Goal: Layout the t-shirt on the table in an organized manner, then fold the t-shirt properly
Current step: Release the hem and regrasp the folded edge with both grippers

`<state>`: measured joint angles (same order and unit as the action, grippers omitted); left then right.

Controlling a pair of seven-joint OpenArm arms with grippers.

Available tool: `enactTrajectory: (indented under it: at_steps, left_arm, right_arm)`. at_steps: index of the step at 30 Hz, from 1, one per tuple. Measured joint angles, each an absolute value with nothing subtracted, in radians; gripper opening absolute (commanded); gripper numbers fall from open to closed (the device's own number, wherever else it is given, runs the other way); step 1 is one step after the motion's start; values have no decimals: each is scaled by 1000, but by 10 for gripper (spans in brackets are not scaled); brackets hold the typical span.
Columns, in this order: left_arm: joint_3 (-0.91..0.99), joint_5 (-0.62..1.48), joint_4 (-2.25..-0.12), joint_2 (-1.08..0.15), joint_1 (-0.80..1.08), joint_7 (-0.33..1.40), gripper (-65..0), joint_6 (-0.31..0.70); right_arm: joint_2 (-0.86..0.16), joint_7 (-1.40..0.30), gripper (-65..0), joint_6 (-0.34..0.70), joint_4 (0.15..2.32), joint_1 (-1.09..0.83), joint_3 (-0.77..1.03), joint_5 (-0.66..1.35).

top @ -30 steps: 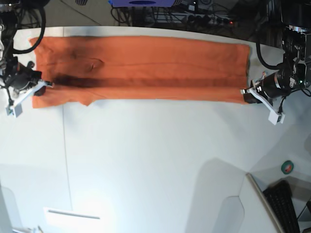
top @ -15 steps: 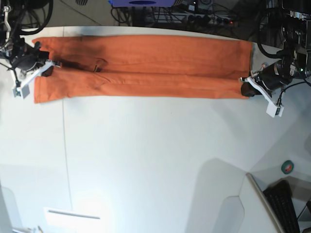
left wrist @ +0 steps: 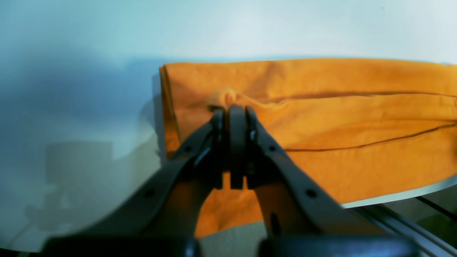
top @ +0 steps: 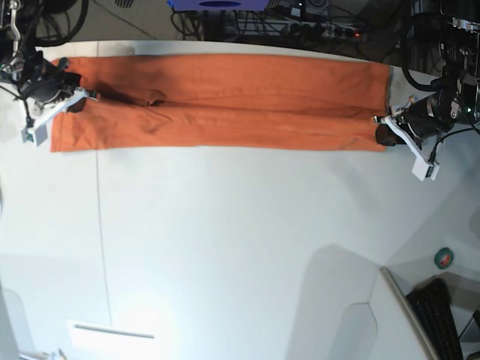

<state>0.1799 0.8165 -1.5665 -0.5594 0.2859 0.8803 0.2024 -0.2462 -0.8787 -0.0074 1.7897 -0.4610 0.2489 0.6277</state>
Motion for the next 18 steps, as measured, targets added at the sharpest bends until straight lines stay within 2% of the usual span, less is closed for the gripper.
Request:
enactTrajectory:
  at_steps: [12, 17, 18]
  left_arm:
    - [178, 817, -1569, -560, 339, 888, -650, 203]
    - [178, 816, -1570, -560, 344, 976, -650, 203]
    - [180, 817, -1570, -560, 344, 980, -650, 203]
  right_arm:
    - [-249, -850, -650, -7, 1760, -463, 252, 627]
    - [-249, -855, -650, -8, 1760, -463, 252, 627]
    - [-249, -856, -596, -8, 1760, -463, 252, 628]
